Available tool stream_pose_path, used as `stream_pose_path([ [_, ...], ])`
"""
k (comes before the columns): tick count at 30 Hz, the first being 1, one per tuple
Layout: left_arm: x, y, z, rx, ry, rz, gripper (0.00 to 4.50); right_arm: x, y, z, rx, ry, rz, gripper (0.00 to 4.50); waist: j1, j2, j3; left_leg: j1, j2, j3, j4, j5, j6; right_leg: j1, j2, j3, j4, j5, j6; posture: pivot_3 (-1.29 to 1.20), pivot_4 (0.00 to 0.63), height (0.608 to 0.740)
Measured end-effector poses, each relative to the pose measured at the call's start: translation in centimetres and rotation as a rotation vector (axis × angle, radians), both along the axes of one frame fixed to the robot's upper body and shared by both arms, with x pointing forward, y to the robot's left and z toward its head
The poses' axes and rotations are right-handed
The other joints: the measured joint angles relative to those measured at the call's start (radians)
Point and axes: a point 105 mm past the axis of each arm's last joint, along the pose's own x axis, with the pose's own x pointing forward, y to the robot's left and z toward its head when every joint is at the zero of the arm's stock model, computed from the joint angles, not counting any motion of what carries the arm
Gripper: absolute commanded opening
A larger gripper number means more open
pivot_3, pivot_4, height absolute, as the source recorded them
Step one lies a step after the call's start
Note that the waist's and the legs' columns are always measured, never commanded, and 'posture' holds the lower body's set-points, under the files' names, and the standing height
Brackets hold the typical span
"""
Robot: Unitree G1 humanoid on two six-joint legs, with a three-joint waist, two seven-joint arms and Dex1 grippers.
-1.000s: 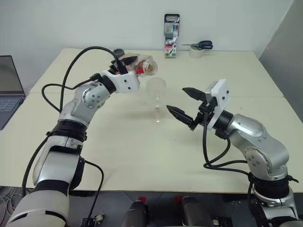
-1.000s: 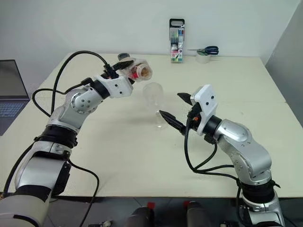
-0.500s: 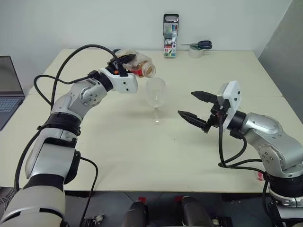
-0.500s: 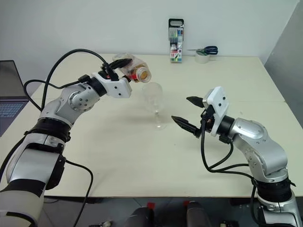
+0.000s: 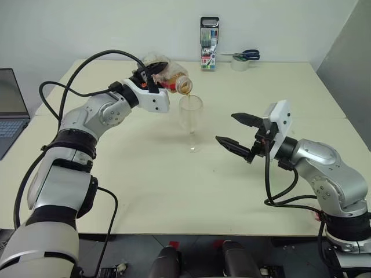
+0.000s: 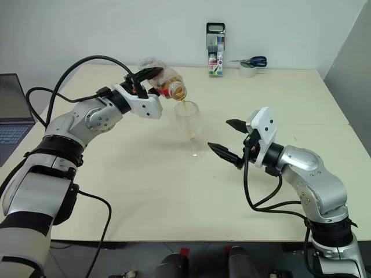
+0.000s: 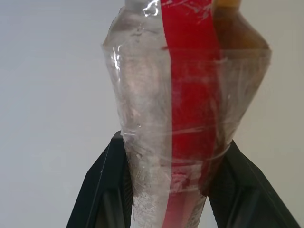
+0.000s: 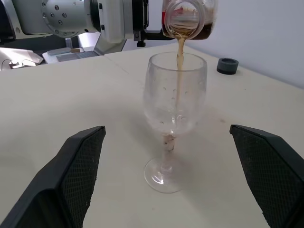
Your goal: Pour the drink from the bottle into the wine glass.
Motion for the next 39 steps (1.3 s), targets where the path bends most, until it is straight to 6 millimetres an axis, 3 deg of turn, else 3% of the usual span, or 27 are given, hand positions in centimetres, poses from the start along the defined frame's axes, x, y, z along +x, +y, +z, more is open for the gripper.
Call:
stream_pose_path([
  [10, 0.3, 0.6, 0.1, 0.018, -0.022, 0.021, 1.68, -0.1, 0.3, 0.1, 0.01, -0.009, 0.008, 4.5, 0.0, 0.0, 0.0, 0.0, 0.0, 0.0, 0.0, 0.0, 0.0, 0.0, 0.0, 0.0, 0.0, 0.0, 0.0, 0.0, 0.15, 0.74],
  [23, 0.2, -0.1, 1.4, 0.049, -0.077, 0.006, 1.68, -0.5, 1.0, 0.2, 0.049, -0.022, 0.003, 4.5, 0.0, 0.0, 0.0, 0.0, 0.0, 0.0, 0.0, 0.0, 0.0, 0.0, 0.0, 0.0, 0.0, 0.0, 0.0, 0.0, 0.15, 0.74],
  [39, 0.4, -0.2, 1.3, 0.064, -0.08, 0.009, 1.68, -0.8, 1.2, 0.3, 0.053, -0.026, 0.011, 4.5, -0.001, 0.0, 0.0, 0.0, 0.0, 0.0, 0.0, 0.0, -0.001, 0.0, 0.0, 0.0, 0.001, 0.0, 0.0, 0.0, 0.15, 0.74],
])
